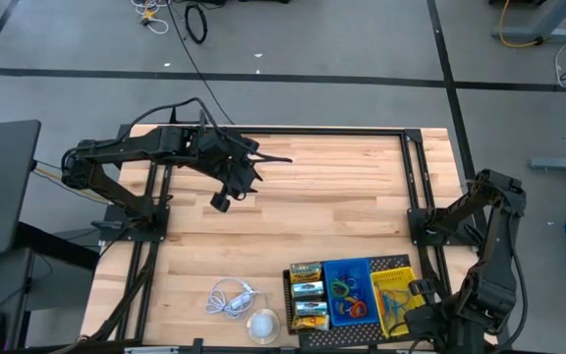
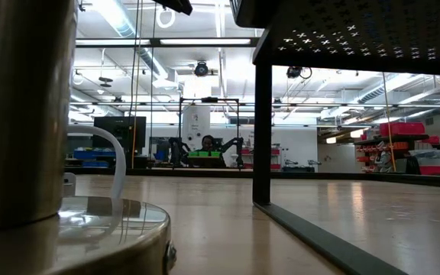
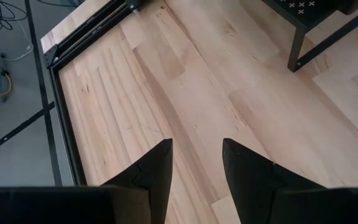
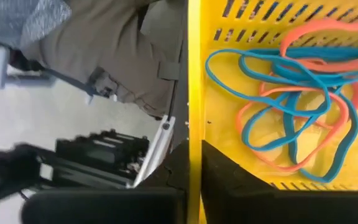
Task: Pick & Place Office Desk Supplies
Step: Put the yellow basket filled with rubber bands on the shelf, then return to Home Position
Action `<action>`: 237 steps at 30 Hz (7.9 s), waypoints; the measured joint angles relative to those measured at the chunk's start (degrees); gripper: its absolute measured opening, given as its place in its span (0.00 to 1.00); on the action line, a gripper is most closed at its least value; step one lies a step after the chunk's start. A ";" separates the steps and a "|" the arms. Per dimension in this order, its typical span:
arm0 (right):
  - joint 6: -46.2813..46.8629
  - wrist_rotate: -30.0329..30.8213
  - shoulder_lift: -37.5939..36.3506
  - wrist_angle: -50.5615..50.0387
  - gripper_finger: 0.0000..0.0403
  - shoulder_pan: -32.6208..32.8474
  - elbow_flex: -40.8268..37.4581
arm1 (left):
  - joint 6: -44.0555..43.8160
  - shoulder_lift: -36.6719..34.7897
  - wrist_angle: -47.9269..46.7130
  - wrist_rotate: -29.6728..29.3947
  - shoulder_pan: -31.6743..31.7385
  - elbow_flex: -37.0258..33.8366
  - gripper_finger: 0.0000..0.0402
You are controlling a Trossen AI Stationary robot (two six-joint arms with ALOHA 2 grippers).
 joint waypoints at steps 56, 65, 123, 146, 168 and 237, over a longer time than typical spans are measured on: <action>-35.94 18.32 -37.35 3.37 0.27 -0.03 -0.09 | -14.16 -25.19 19.36 34.57 22.26 -16.75 0.37; -38.93 20.95 -40.39 13.46 0.27 3.02 -12.01 | -22.03 -36.21 38.96 36.39 22.77 -40.09 0.37; -55.73 4.84 -88.32 60.84 0.27 6.60 -70.60 | -26.00 -30.15 43.00 33.57 21.59 -42.18 0.37; -69.35 22.56 -87.17 78.16 0.27 -9.08 -85.40 | -24.33 -26.05 51.27 36.46 21.57 -42.18 0.37; -61.23 3.11 -85.85 68.95 0.27 -50.15 -85.40 | -23.98 -26.05 51.75 35.87 21.62 -42.18 0.37; -63.52 -8.14 -84.87 67.76 0.27 -60.33 -85.40 | -32.33 -30.69 52.41 8.38 2.70 -42.40 0.34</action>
